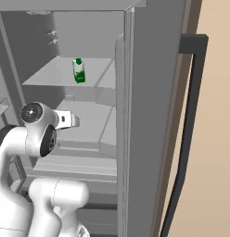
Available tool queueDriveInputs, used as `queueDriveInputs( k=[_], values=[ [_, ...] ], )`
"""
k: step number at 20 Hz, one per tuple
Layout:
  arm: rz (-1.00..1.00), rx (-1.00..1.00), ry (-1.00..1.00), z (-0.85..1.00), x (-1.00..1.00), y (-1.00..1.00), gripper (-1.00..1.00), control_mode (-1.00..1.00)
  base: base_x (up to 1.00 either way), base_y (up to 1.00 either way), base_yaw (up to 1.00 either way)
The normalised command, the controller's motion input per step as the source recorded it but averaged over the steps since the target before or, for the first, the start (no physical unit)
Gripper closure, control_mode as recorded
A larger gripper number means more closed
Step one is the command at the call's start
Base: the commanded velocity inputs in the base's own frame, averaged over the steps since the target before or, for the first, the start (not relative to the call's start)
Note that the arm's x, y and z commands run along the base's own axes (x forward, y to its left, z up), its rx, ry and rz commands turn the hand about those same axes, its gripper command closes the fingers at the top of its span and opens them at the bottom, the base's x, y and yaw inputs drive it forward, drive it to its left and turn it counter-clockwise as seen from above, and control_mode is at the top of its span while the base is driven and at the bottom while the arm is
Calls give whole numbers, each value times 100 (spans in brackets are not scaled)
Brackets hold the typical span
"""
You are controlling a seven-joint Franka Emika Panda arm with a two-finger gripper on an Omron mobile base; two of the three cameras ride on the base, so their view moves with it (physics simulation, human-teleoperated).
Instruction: Take a sugar cube from the saucer and place it inside the coffee. Then, grab milk from the fridge and place it next to the coffee on the counter to sweeten the coffee.
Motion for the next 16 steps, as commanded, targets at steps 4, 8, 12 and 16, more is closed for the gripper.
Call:
queueDriveInputs(
  k=[4,8,12,16],
  values=[
    [-4,0,0,89,12,7,-100,-100,0,0,0],
    [-6,0,0,100,7,0,-100,-100,0,0,0],
    [0,1,0,99,11,0,-100,-100,0,0,0],
    [-4,9,2,85,20,0,-100,-100,0,0,0]
  ],
)
